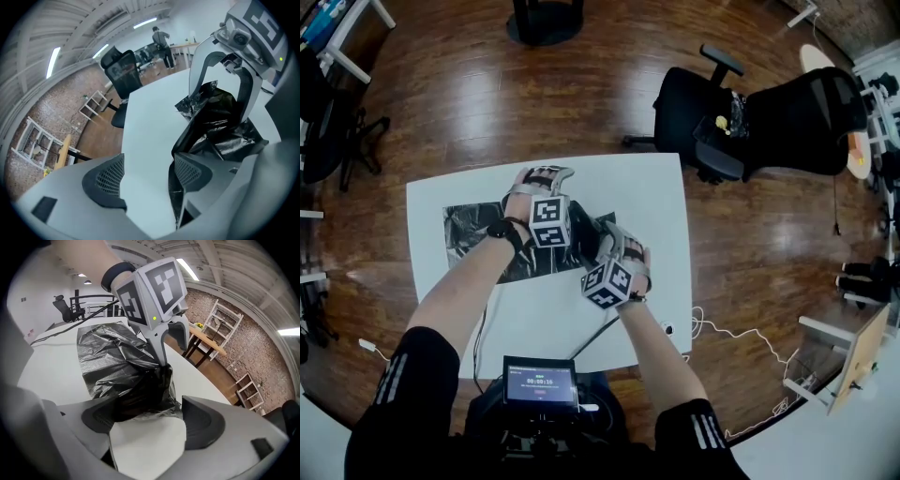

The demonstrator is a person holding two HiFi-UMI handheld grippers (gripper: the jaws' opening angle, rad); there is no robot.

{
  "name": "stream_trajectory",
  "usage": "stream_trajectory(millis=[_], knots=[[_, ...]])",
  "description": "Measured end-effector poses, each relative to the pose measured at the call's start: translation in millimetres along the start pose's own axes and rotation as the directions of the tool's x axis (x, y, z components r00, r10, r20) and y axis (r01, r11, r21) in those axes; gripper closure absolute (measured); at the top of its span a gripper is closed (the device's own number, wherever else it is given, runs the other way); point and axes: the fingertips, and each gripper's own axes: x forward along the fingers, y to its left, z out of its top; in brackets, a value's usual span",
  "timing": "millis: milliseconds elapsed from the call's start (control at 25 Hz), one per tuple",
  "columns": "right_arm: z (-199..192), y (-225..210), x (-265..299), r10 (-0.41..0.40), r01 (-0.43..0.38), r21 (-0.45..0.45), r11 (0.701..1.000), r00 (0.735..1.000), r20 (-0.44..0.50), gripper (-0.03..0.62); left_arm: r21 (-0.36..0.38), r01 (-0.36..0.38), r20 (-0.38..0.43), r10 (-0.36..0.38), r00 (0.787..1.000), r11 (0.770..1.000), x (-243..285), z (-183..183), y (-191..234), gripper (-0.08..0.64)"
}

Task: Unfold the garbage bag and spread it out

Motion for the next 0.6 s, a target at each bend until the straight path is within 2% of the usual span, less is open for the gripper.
stream_trajectory(millis=[360, 600], knots=[[-4, 5, -2, 0.011, -0.011, 0.023, 1.000, 1.000, -0.001, 0.140, -0.020, -0.008, -0.021, 0.007, 1.000, 1.000, 4, -5, 12, 0.221], [-2, 3, -3, 0.012, -0.012, 0.006, 1.000, 1.000, -0.010, 0.144, -0.014, -0.021, 0.009, 0.021, 1.000, 1.000, -13, 4, 18, 0.222]])
